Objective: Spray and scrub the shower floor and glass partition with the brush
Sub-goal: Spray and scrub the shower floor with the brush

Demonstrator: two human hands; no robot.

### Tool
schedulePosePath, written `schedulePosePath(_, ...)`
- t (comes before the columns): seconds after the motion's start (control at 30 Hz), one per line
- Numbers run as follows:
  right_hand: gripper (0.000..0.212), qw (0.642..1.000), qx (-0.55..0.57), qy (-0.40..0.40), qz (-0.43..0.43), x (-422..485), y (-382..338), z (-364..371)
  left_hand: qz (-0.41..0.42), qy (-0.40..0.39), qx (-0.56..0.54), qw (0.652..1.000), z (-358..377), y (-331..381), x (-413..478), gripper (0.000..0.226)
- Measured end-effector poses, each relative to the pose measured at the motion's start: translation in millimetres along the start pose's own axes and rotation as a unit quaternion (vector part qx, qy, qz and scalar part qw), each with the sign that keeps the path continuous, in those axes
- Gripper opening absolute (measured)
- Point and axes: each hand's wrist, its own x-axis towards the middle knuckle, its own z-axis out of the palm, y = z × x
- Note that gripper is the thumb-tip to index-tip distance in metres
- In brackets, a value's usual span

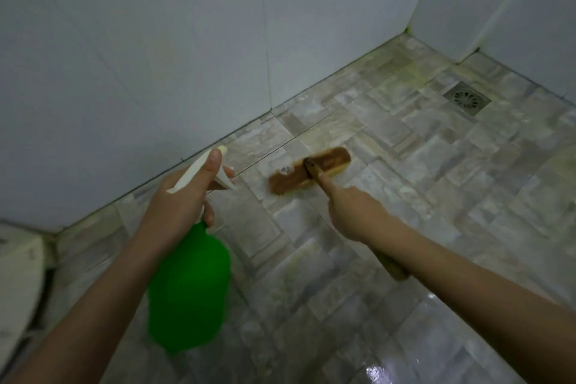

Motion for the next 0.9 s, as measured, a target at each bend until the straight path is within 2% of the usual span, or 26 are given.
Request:
schedulePosePath(0.1,0.074,0.998,0.003,0.042,-0.052,67,-28,-18,-0.001,0.012,0.003,1.0,-7,-4,3,0.054)
schedulePosePath(0.17,0.076,0.996,0.037,0.064,-0.045,106,-43,-43,-0.005,0.028,-0.003,1.0,-12,-9,4,0.049)
schedulePosePath(0.23,0.077,0.996,0.042,0.059,-0.041,104,-53,-39,-0.014,0.042,-0.017,0.999,-15,-13,4,0.045)
schedulePosePath(0.33,0.07,0.994,0.011,0.033,-0.1,61,-56,4,-0.036,0.051,-0.026,0.998,-21,-16,-2,0.055)
schedulePosePath(0.4,0.066,0.99,-0.022,0.049,-0.13,67,-50,11,-0.039,0.054,-0.029,0.997,-22,-17,-5,0.052)
schedulePosePath(0.53,0.073,0.992,0.054,0.11,-0.001,99,-59,-13,-0.034,0.088,-0.035,0.995,-27,-23,-15,0.042)
schedulePosePath(0.57,0.073,0.993,0.049,0.105,-0.011,92,-70,-6,-0.038,0.091,-0.032,0.995,-27,-24,-19,0.04)
schedulePosePath(0.67,0.068,0.988,0.002,0.051,-0.144,72,-102,31,-0.041,0.096,-0.032,0.994,-31,-23,-27,0.037)
schedulePosePath(0.7,0.066,0.985,-0.005,0.049,-0.165,76,-104,33,-0.04,0.101,-0.033,0.994,-34,-23,-30,0.037)
schedulePosePath(0.77,0.067,0.989,0.017,0.084,-0.124,95,-95,21,-0.041,0.114,-0.04,0.992,-41,-24,-35,0.039)
schedulePosePath(0.87,0.066,0.985,0.1,0.141,0.018,98,-74,6,-0.041,0.139,-0.059,0.988,-52,-26,-45,0.033)
schedulePosePath(0.9,0.067,0.985,0.1,0.142,0.021,91,-79,8,-0.042,0.144,-0.064,0.987,-55,-26,-48,0.032)
